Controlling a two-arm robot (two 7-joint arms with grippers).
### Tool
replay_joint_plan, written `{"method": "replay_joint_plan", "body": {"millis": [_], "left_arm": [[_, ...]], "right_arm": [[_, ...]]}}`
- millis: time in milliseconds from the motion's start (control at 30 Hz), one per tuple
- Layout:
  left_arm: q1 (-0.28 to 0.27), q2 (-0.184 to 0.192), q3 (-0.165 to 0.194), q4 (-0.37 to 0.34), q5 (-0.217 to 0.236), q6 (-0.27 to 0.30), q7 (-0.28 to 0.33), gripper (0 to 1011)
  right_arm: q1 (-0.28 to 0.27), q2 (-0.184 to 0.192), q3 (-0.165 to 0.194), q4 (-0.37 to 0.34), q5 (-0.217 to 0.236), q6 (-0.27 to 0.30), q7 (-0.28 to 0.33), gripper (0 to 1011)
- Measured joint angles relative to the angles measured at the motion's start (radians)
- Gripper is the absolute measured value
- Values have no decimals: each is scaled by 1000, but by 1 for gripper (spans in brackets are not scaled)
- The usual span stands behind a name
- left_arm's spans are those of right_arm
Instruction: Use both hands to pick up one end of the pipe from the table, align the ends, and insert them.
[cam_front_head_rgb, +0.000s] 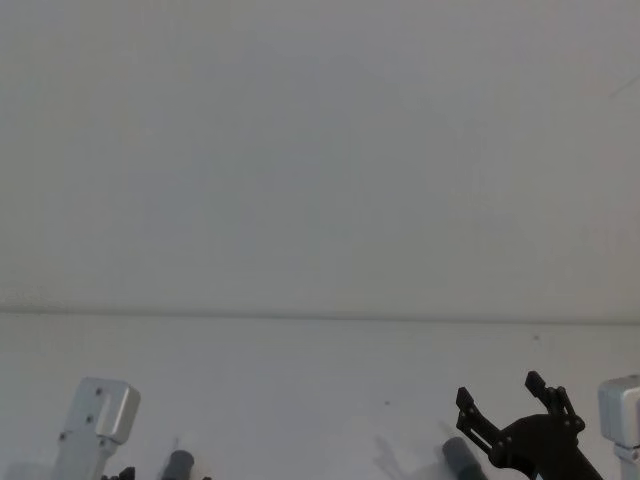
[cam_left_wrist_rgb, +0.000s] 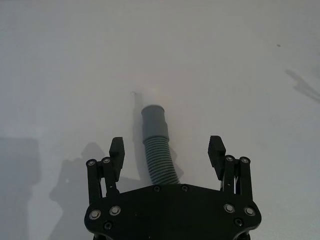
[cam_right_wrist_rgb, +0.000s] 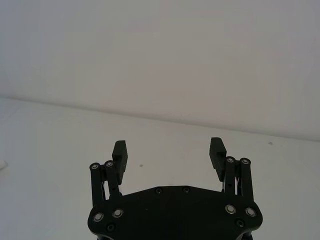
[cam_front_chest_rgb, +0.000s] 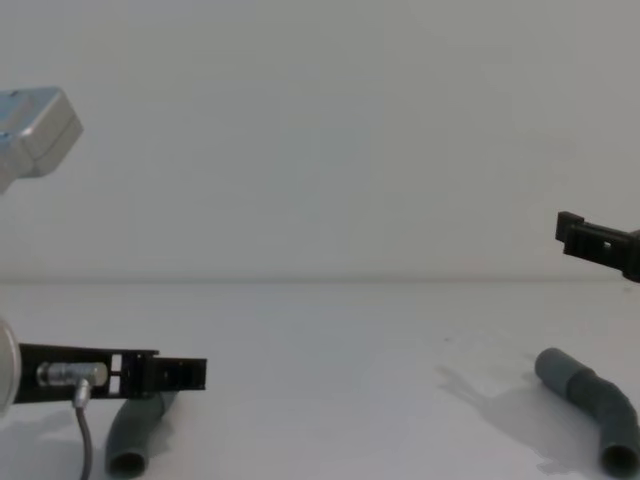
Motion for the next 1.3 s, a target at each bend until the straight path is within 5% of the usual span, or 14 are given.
{"method": "replay_joint_plan", "body": {"millis": [1300], "left_arm": [[-5, -109, -5, 19, 32, 75, 82, 1002]], "right_arm": [[0, 0, 0, 0, 0, 0, 0, 1000]]}}
